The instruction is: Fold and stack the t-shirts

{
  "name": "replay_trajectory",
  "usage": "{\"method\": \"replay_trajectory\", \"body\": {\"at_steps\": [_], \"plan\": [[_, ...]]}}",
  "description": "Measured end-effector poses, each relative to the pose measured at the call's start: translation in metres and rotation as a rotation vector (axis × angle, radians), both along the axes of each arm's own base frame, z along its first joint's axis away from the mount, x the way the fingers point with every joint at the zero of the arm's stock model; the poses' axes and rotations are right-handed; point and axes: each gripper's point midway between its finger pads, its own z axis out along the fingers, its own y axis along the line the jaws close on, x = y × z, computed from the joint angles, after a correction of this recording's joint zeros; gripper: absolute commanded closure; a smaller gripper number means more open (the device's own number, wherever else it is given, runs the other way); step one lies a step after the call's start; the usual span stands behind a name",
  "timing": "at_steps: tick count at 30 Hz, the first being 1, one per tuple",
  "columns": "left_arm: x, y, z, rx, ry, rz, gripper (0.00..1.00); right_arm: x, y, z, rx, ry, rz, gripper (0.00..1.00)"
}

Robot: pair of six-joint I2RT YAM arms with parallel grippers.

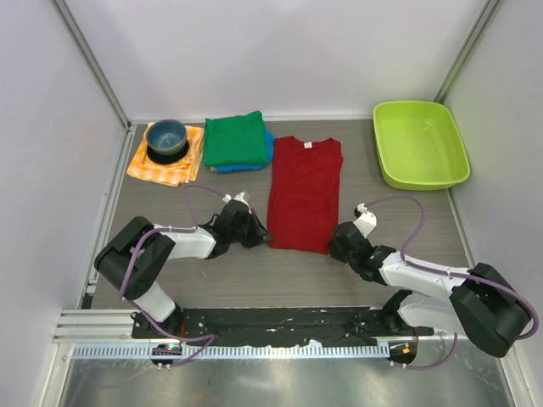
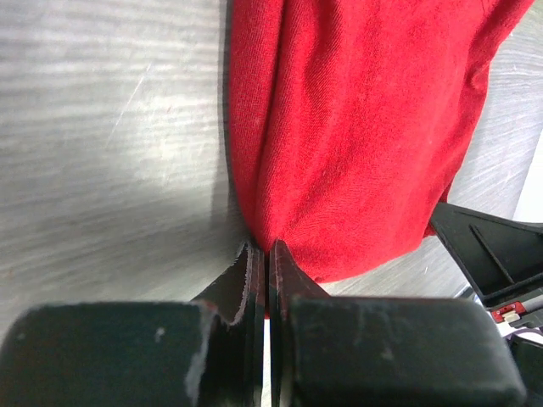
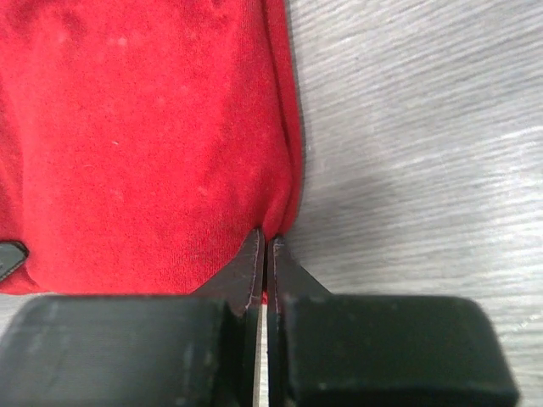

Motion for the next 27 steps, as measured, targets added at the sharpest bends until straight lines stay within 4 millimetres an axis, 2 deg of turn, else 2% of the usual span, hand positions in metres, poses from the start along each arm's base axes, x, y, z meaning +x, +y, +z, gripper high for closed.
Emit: {"method": "replay_trajectory", "body": {"at_steps": [5, 10, 14, 18, 23, 27], "plan": [[-0.023, 0.009, 0.000, -0.005, 0.012, -0.007, 1.00, -0.022, 0.000, 0.007, -0.035, 0.014, 0.066, 0.99], [-0.063, 0.014, 0.004, 0.007, 0.014, -0.031, 1.00, -0.049, 0.008, 0.013, -0.059, 0.011, 0.152, 0.99], [-0.095, 0.011, 0.017, 0.004, -0.017, -0.067, 1.00, -0.072, 0.017, 0.015, -0.075, 0.007, 0.219, 0.99], [-0.117, 0.009, 0.036, -0.031, -0.053, -0.080, 1.00, -0.093, 0.025, 0.017, -0.103, -0.003, 0.277, 0.99], [-0.139, 0.007, 0.047, -0.037, -0.080, -0.083, 1.00, -0.106, 0.040, 0.027, -0.148, -0.040, 0.320, 0.99], [-0.145, 0.014, 0.043, 0.015, -0.082, -0.075, 1.00, -0.104, 0.053, 0.048, -0.153, -0.097, 0.317, 0.99]]}}
